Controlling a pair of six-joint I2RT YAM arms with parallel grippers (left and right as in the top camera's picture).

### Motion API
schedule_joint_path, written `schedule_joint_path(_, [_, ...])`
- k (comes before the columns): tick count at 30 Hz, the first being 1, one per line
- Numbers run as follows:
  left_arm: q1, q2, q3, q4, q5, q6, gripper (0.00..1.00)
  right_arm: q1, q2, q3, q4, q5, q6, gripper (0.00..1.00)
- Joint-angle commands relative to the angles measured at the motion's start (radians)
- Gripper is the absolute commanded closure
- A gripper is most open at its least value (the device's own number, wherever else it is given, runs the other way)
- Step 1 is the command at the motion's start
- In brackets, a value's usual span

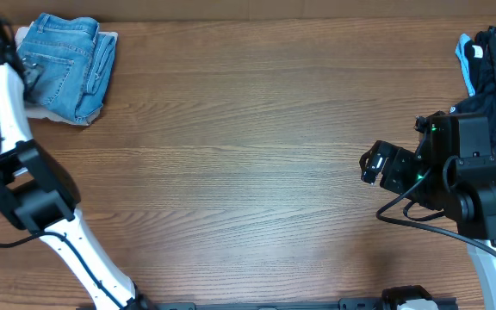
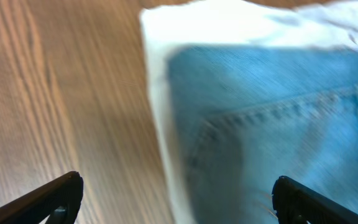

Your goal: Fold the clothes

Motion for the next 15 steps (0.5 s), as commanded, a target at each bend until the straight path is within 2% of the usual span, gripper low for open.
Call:
schedule_joint_path(1, [0.092, -0.028, 0.032, -0.003, 0.051, 0.025, 0.06, -0.006, -0.002, 0.024, 0.002, -0.005, -0.015, 0.0])
schedule_joint_path(3, [0.121, -0.028, 0.032, -0.008, 0.079, 0.025, 0.17, -0.006, 0.001, 0.024, 0.005, -0.005, -0.015, 0.0])
schedule_joint_path(6, [0.154, -0.028, 0.032, -0.021, 0.085, 0.032, 0.45, -0.006, 0.008, 0.024, 0.012, -0.005, -0.014, 0.0])
schedule_joint_path(9, [0.171, -0.028, 0.032, -0.019, 0.08, 0.063, 0.66, -0.006, 0.018, 0.024, 0.011, -0.006, -0.014, 0.0])
schedule_joint_path(10, [0.175, -0.027, 0.031, -0.015, 0.08, 0.07, 0.78, -0.006, 0.023, 0.024, 0.01, -0.006, -0.014, 0.0])
schedule_joint_path(11, [0.179, -0.027, 0.031, -0.009, 0.08, 0.07, 0.96, -0.006, 0.028, 0.024, 0.008, -0.006, -0.014, 0.0])
schedule_joint_path(15, [0.179, -0.018, 0.027, 0.043, 0.08, 0.141, 0.96, -0.005, 0.039, 0.024, 0.009, -0.021, -0.014, 0.0])
